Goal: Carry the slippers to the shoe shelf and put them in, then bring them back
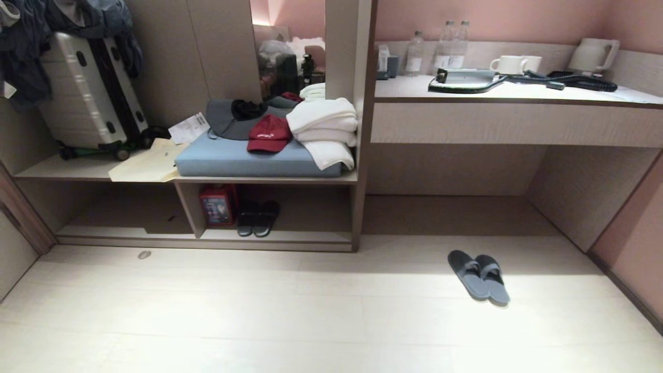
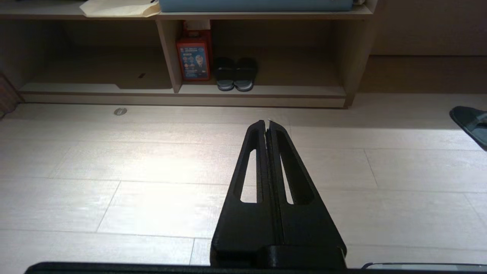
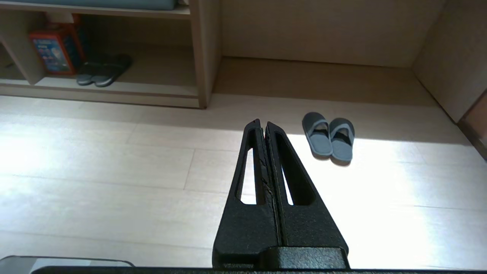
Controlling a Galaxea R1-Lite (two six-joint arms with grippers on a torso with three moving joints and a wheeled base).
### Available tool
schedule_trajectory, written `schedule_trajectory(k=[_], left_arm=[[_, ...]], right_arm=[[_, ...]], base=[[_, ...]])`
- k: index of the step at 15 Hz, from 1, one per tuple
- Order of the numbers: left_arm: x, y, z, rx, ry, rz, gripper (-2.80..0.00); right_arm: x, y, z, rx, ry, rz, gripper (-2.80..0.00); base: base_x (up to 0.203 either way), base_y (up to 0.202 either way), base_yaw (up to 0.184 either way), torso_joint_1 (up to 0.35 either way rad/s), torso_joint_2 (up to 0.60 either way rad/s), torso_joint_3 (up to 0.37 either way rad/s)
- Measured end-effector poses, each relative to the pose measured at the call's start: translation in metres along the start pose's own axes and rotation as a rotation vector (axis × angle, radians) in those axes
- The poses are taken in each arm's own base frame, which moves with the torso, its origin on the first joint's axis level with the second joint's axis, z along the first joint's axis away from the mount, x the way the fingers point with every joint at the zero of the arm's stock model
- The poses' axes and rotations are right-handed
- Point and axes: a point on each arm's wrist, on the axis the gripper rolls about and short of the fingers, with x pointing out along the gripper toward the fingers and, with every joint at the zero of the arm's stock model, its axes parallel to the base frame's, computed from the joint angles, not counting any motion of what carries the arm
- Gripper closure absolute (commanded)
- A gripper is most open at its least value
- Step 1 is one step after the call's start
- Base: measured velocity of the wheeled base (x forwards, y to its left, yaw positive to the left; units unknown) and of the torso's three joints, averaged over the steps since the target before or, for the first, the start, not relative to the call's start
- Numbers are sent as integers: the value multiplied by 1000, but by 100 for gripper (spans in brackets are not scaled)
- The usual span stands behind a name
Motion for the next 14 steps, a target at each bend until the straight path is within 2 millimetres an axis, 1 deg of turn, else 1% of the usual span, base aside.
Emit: schedule_trajectory(k=[14], left_arm=[[0,0,0,-1,0,0,0]], right_arm=[[0,0,0,0,-1,1,0]], base=[[-197,0,0,3,2,4]])
